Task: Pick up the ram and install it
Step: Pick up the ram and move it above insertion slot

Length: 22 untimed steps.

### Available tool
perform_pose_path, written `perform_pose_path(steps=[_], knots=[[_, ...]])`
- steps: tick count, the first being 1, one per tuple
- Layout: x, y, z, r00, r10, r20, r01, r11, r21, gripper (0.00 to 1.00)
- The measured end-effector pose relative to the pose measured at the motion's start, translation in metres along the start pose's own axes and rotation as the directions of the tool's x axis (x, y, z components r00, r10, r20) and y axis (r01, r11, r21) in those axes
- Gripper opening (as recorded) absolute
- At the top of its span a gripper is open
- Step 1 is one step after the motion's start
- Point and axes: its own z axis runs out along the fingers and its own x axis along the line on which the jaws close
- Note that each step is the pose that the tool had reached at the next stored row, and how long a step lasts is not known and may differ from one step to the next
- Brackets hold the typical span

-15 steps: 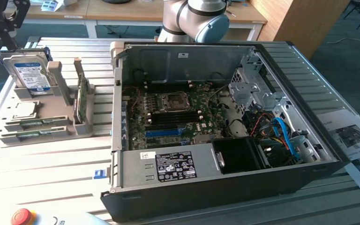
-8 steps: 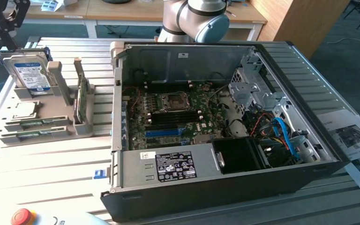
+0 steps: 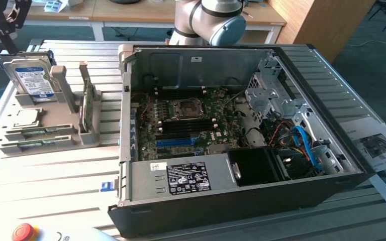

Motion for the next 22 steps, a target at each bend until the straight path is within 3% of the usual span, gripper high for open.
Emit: perform_pose_path(steps=[6,12,17,22], knots=[[0.0,0.0,0.0001,0.995,-0.1,-0.0044,0.1,0.995,-0.0025,0.11],[0.0,0.0,0.0002,0.9796,-0.201,-0.0085,0.201,0.9796,-0.0056,0.11],[0.0,0.0,0.0004,0.9578,-0.287,-0.0119,0.287,0.9579,-0.0086,0.11],[0.0,0.0,0.0007,0.9276,-0.373,-0.0151,0.373,0.9277,-0.0119,0.11]])
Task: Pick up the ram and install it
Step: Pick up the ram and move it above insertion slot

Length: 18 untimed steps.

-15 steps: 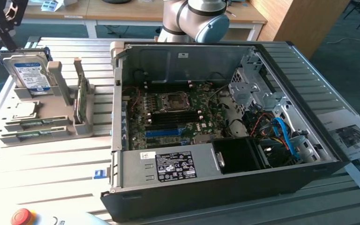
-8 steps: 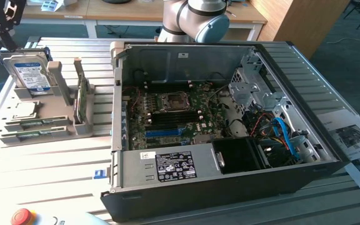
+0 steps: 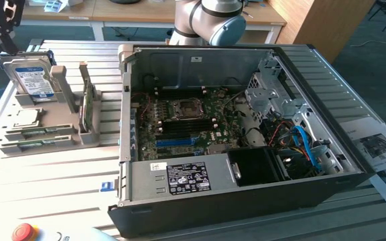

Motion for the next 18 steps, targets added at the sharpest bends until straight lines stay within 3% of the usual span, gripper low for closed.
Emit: perform_pose_path(steps=[4,9,14,18], knots=[[0.0,0.0,0.0002,0.9973,-0.073,-0.0032,0.073,0.9973,-0.0018,0.11],[0.0,-0.0001,0.0004,0.9867,-0.162,-0.0069,0.162,0.9868,-0.0044,0.11],[0.0,-0.0001,0.0006,0.9678,-0.252,-0.0105,0.251,0.9678,-0.0073,0.11],[0.0,-0.0001,0.0008,0.9468,-0.321,-0.0132,0.321,0.9469,-0.0099,0.11]])
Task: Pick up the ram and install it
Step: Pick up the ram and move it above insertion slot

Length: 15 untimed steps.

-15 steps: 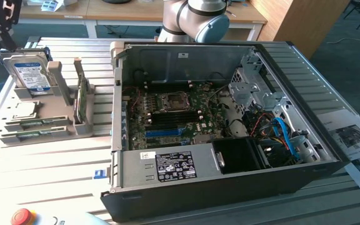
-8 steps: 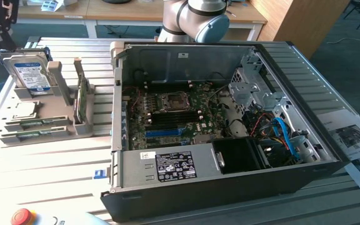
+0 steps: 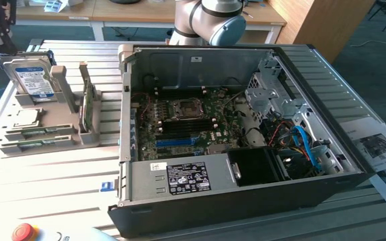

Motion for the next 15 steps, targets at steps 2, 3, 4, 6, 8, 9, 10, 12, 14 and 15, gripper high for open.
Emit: perform_pose_path(steps=[2,3,4,6,8,9,10,12,14,15], knots=[[0.0,0.0,0.0001,0.9994,-0.036,-0.0016,0.036,0.9994,-0.0009,0.11],[0.0,0.0,0.0002,0.9985,-0.054,-0.0024,0.054,0.9986,-0.0013,0.11],[0.0,0.0,0.0003,0.9974,-0.072,-0.0032,0.072,0.9974,-0.0017,0.11],[0.0,0.0,0.0004,0.9941,-0.109,-0.0048,0.109,0.9941,-0.0028,0.11],[0.0,0.0,0.0005,0.9895,-0.144,-0.0062,0.144,0.9895,-0.0038,0.11],[0.0,0.0,0.0005,0.9868,-0.162,-0.007,0.162,0.9868,-0.0043,0.11],[0.0,0.0,0.0005,0.9837,-0.18,-0.0077,0.18,0.9837,-0.0049,0.11],[0.0,0.0,0.0006,0.9765,-0.215,-0.0092,0.215,0.9765,-0.0061,0.11],[0.0,0.0,0.0006,0.9695,-0.245,-0.0103,0.245,0.9695,-0.0071,0.11],[0.0,0.0,0.0006,0.9666,-0.256,-0.0108,0.256,0.9667,-0.0076,0.11]])
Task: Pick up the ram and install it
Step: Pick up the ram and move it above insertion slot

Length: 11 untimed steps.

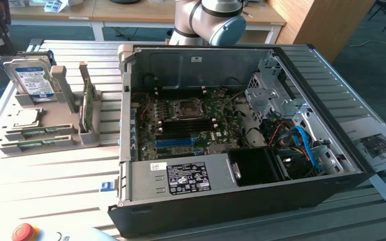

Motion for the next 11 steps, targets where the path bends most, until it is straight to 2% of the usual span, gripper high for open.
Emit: perform_pose_path(steps=[2,8,11], knots=[[0.0,0.0,0.0,0.9999,-0.014,-0.0006,0.014,0.9999,-0.0002,0.11],[0.0,0.0,0.0001,0.9999,-0.015,-0.0006,0.015,0.9999,-0.0002,0.11],[0.0,0.0,0.0001,0.9993,-0.038,-0.0017,0.038,0.9993,-0.0008,0.11]])
